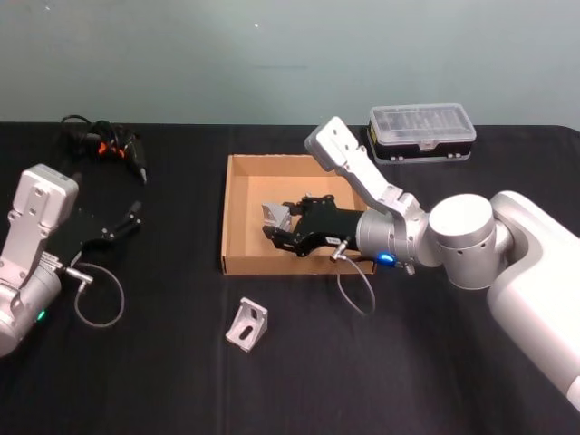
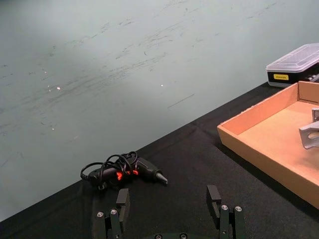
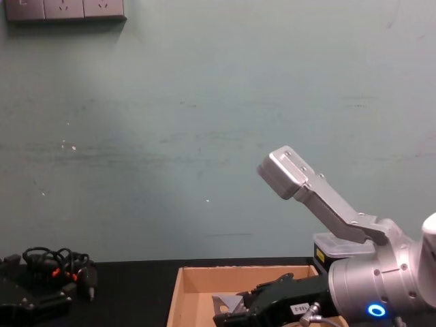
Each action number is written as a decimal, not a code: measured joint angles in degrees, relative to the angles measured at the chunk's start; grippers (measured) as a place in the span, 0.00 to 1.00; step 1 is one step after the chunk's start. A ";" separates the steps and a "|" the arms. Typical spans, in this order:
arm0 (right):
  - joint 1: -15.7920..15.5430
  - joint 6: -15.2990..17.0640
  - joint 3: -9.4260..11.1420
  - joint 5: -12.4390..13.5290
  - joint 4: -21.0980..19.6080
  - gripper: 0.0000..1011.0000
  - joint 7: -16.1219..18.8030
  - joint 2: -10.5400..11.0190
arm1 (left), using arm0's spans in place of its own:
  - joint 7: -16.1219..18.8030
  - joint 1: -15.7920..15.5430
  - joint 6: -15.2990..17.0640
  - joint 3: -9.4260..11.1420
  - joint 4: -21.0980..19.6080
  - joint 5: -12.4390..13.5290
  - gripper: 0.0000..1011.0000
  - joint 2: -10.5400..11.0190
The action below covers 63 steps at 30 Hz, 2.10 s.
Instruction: Use one hand to pick up the angle iron from the table and place it into the box.
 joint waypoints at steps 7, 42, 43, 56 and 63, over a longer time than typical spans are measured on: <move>0.86 -0.36 0.00 -0.81 2.08 0.53 0.27 -0.94 | 0.00 0.00 0.00 0.00 0.00 0.00 1.00 0.00; 0.69 -0.42 0.05 -0.64 1.67 0.99 0.30 -0.75 | 0.00 0.00 0.00 0.00 0.00 0.00 1.00 0.00; 0.68 -0.42 0.04 -0.64 1.66 0.99 0.30 -0.74 | 0.00 0.00 0.00 0.00 0.00 0.00 1.00 0.00; -3.95 0.67 1.82 0.45 -9.52 0.99 0.86 3.57 | 0.00 0.00 0.00 0.00 0.00 0.00 1.00 0.00; -7.82 5.46 2.24 1.89 -20.66 0.99 1.91 8.08 | 0.00 0.00 0.00 0.00 0.00 0.00 1.00 0.00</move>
